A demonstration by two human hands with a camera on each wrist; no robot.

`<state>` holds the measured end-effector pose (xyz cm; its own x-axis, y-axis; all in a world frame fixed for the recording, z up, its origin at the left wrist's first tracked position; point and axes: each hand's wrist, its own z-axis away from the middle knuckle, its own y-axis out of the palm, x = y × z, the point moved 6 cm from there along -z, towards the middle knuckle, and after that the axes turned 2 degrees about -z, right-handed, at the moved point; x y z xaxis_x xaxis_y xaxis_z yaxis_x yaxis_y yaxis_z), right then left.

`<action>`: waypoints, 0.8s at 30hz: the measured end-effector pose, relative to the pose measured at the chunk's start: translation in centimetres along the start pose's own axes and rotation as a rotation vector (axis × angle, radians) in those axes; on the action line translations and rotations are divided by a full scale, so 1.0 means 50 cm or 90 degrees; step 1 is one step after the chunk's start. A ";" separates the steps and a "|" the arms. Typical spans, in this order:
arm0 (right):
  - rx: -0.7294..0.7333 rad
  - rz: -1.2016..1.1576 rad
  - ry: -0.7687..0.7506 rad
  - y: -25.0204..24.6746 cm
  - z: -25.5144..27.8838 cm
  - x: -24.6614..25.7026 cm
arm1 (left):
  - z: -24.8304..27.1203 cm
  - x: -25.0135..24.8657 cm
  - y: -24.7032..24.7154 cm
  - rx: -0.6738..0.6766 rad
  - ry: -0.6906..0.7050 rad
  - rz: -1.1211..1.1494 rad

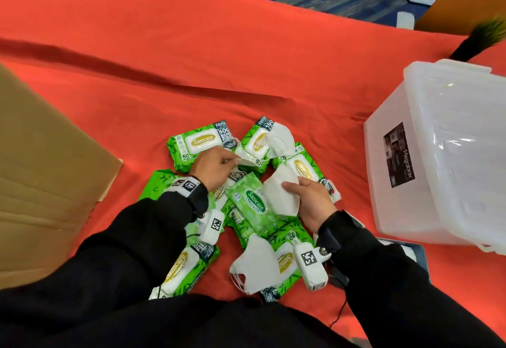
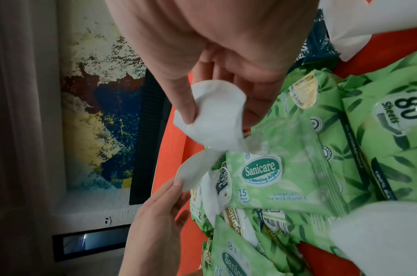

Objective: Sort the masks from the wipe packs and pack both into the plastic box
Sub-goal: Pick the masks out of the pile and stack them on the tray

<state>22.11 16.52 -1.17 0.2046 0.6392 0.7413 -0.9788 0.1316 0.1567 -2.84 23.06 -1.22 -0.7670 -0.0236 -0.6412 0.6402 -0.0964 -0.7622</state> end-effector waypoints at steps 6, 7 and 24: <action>0.005 0.008 -0.018 -0.008 0.014 0.032 | 0.060 0.043 -0.127 -0.200 -0.098 0.177; 0.005 0.010 -0.022 -0.008 0.017 0.040 | 0.070 0.041 -0.150 -0.224 -0.105 0.231; 0.154 0.124 -0.063 0.099 0.105 0.061 | 0.171 -0.176 -0.116 -0.003 0.137 0.229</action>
<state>17.91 15.14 5.31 0.0250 0.5562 0.8307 -0.9730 -0.1771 0.1479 -0.20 15.34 9.59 -0.4681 0.1529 -0.8704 0.8664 -0.1146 -0.4861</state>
